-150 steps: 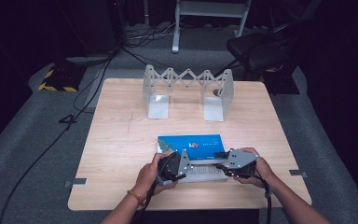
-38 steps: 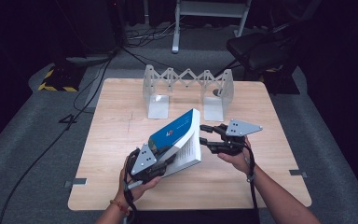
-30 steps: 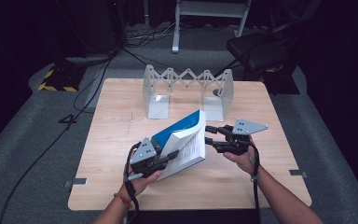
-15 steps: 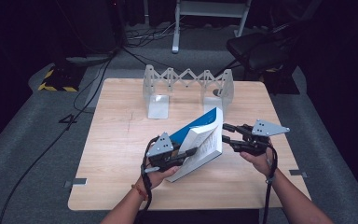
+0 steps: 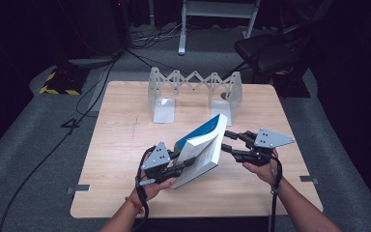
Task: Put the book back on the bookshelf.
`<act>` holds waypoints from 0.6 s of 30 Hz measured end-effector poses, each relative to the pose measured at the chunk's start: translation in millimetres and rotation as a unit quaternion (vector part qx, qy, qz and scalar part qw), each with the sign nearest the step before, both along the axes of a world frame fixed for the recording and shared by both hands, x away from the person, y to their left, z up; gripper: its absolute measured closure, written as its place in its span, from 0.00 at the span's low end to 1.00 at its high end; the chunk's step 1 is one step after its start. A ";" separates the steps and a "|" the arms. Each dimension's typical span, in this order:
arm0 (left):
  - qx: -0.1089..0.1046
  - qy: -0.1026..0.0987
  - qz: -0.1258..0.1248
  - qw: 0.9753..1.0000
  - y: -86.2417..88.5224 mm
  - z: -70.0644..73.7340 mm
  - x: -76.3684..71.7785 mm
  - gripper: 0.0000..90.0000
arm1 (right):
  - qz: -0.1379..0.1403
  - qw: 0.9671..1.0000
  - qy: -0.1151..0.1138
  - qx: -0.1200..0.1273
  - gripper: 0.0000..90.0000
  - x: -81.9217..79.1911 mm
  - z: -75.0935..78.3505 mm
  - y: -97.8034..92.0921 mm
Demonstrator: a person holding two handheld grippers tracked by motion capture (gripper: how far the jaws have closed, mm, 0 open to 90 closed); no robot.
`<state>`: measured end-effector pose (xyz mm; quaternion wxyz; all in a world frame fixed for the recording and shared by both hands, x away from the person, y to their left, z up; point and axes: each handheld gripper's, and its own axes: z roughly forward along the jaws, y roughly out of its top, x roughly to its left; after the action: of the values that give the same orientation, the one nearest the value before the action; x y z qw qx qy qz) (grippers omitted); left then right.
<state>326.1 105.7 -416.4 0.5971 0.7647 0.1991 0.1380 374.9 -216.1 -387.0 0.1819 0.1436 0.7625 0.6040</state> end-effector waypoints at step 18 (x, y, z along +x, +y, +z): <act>0.130 0.006 -0.001 0.992 -5.7 3.8 -40.8 0.31 | 0.053 0.998 -0.002 -0.038 0.58 -16.5 -1.6 34.3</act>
<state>285.3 100.0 -412.6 0.4917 0.8368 0.1826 0.1572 358.4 -181.8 -388.6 0.1569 0.0944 0.7912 0.5835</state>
